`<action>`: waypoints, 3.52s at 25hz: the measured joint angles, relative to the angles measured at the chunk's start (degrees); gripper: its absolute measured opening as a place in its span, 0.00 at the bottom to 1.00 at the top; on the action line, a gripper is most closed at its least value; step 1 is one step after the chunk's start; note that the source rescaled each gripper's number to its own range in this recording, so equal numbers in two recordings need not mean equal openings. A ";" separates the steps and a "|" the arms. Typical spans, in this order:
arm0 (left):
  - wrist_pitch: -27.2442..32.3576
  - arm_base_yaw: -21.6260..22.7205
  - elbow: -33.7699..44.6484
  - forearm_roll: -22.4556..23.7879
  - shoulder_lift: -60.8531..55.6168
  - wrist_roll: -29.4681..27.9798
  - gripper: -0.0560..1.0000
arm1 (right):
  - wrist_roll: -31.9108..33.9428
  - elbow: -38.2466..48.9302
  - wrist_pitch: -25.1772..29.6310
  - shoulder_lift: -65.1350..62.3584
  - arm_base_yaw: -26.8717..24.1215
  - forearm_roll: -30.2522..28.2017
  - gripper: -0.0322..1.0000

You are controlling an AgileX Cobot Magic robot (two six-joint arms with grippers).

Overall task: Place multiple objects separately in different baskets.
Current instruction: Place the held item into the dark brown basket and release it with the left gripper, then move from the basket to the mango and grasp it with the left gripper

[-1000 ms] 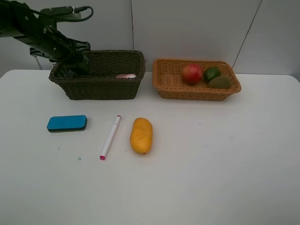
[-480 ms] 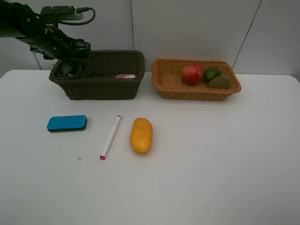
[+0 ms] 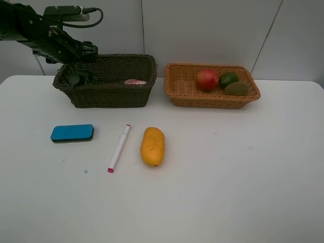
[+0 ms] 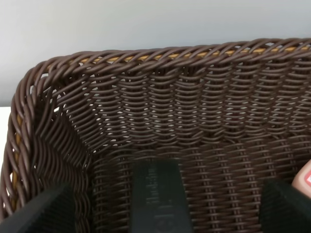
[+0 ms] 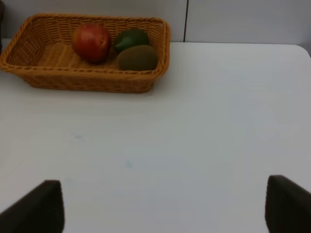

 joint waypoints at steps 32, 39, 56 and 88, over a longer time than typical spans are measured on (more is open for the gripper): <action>28.52 -9.77 -0.06 0.31 -16.33 -6.75 1.00 | 0.00 0.00 0.00 0.00 0.00 0.00 1.00; 33.90 -18.74 -0.06 10.28 -16.36 -24.83 1.00 | 0.00 0.00 0.00 0.00 0.00 0.00 1.00; 37.29 -40.17 -0.06 21.26 -10.37 -70.98 1.00 | 0.00 0.00 0.00 0.00 0.00 0.00 1.00; 39.70 -38.78 -7.11 15.62 7.08 -60.14 1.00 | 0.00 0.00 0.00 0.00 0.00 0.00 1.00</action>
